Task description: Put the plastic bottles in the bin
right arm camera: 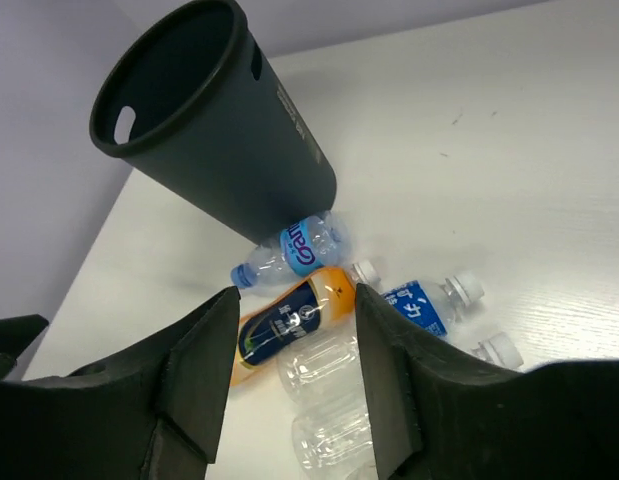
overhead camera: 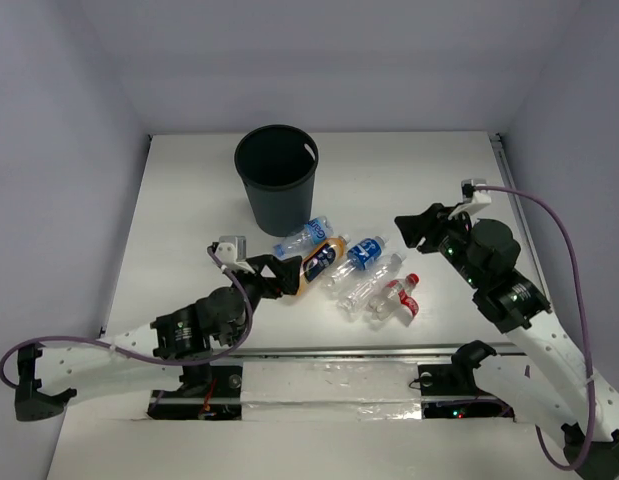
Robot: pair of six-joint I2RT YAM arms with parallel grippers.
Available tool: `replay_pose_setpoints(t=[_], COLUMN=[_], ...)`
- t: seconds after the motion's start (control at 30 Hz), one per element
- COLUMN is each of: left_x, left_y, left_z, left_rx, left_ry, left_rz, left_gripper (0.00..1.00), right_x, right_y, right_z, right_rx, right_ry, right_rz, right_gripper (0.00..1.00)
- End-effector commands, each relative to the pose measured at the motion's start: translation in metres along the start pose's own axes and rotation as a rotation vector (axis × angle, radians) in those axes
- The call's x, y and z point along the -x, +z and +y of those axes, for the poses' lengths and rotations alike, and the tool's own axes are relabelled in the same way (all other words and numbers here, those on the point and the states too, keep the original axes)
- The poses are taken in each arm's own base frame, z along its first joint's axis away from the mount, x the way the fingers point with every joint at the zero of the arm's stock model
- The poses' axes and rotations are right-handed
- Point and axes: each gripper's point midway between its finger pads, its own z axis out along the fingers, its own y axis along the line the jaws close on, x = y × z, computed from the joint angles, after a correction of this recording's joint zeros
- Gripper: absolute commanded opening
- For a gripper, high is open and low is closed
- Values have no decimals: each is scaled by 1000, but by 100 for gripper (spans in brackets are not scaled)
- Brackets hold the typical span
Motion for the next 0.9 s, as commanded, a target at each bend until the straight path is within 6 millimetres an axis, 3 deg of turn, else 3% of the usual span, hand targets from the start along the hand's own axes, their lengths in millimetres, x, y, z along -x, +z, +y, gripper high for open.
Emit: replay_pose_setpoints(t=[0.0,0.03,0.07,0.17,0.23,0.33,0.4,0.47,0.57,0.63,0.7,0.73,0.77,0.87], left_x=[-2,-4,-6,-13,-18,-26,-32,-41,-51,-58,-66,-67,-66,-65], left_y=[0,0,1,4,7,13,17,21,25,25,23,22,21,17], left_z=[8,9,8,2,-5,-16,-25,-29,-32,-30,-28,-26,-25,-17], left_rx=[39,42,43,30,3,-29,-53,-61,-57,-60,-79,-81,-82,-76], left_ry=[9,23,34,61,69,83,89,113,138,135,126,126,118,109], left_rz=[6,15,23,48,58,71,82,101,127,144,154,155,150,141], left_gripper=[82,82,80,74,66,48,31,16,4,2,2,2,3,8], right_x=[6,11,14,20,20,10,-4,-25,-62,-82,-92,-102,-109,-138], right_y=[1,1,0,-4,-8,-12,-12,-9,-8,-12,-14,-17,-18,-27], right_z=[0,2,1,1,-4,-14,-23,-33,-55,-68,-71,-75,-76,-84], right_rx=[-7,-3,-7,-12,-30,-72,-107,-151,-241,-297,-322,-345,-360,-415], right_ry=[17,19,21,27,31,42,67,99,141,157,197,211,245,300], right_rz=[-33,-52,-64,-93,-105,-80,-44,18,106,157,184,217,238,335], right_gripper=[49,44,31,8,0,0,0,0,0,3,19,30,54,78])
